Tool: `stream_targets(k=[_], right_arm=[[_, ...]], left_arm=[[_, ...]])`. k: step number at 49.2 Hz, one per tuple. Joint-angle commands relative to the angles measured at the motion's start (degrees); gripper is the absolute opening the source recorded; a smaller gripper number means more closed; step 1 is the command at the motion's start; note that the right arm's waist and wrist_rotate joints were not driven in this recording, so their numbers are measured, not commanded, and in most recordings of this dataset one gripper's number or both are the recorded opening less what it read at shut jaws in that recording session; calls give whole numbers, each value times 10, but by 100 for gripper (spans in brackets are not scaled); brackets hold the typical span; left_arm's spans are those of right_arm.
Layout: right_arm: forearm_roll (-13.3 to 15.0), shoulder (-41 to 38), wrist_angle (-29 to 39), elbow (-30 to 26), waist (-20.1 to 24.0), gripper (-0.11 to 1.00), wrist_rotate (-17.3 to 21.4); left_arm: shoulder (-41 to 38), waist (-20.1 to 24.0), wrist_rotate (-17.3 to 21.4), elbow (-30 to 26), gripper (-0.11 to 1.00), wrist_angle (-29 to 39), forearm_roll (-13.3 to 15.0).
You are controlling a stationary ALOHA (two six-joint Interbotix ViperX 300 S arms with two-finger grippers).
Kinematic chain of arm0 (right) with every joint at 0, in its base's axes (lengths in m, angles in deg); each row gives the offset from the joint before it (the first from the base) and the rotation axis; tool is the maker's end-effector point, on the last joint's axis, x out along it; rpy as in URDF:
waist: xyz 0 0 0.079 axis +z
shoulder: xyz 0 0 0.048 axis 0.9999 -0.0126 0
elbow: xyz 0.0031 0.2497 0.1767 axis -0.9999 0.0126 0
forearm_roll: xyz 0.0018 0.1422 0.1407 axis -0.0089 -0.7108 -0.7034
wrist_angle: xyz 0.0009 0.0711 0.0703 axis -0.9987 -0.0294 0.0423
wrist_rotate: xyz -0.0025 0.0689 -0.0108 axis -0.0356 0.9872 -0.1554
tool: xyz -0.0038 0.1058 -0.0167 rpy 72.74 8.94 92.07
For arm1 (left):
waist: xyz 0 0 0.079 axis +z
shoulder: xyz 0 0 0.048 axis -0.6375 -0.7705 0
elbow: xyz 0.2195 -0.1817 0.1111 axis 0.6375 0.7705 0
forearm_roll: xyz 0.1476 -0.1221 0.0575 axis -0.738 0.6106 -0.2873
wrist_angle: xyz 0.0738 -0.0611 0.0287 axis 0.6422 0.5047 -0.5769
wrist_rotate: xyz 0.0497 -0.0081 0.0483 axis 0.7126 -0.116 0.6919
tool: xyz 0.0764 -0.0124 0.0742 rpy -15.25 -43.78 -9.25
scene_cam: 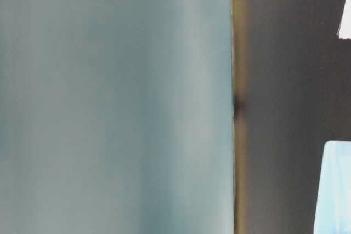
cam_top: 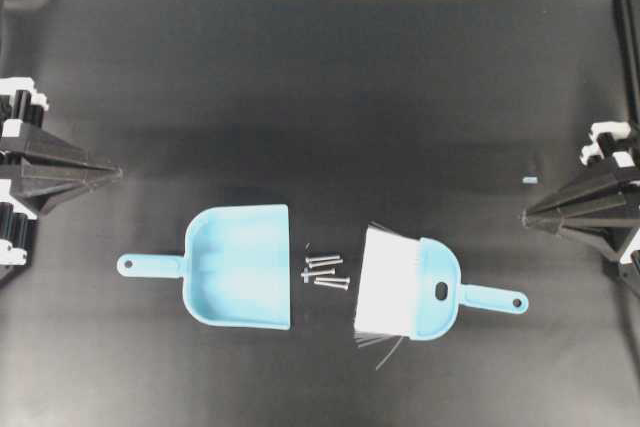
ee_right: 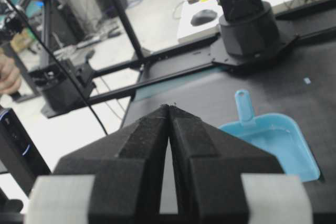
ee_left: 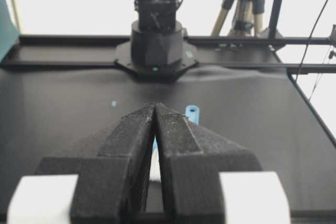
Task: Hold the dustpan with the left arm, while a human hand uses a hand brush to gather screws into the dustpan.
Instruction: 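Move the left gripper toward the light-blue dustpan handle, then close the left gripper on the dustpan handle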
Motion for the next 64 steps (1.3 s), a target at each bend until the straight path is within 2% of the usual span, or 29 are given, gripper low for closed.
stream_targets(k=[1,5,10,18,23,39,43,51,55,58,64], right_arm=[[-1,-4,-2,-4,0,4,0],[-1,6,24,7,0,0,0],[0,30,104,14,0,0,0],[0,65,231,15,0,0,0],[0,91,268,22,0,0,0],[0,159,281,83,0,0,0],[0,173,292,91,0,0,0],[0,207,323,99,0,0,1],[0,222,338,98,0,0,1],[0,232,349,98,0,0,1],[0,247,359,98,0,0,0]], left_arm=[[-22,-18,-10,-13,6,39,-24],[-42,-25,-25,-17,0,112,-24],[-76,-42,-52,-25,0,210,-24],[-116,-61,-65,-40,0,301,-24],[-139,-69,-66,-53,0,336,-24],[-249,-83,-101,-72,1,372,-24],[-285,-83,-96,-81,14,368,-24],[-338,-82,-93,-84,62,325,-25],[-357,-81,-100,-80,82,296,-25],[-370,-79,-105,-81,89,285,-25],[-392,-72,-110,-91,88,279,-25]])
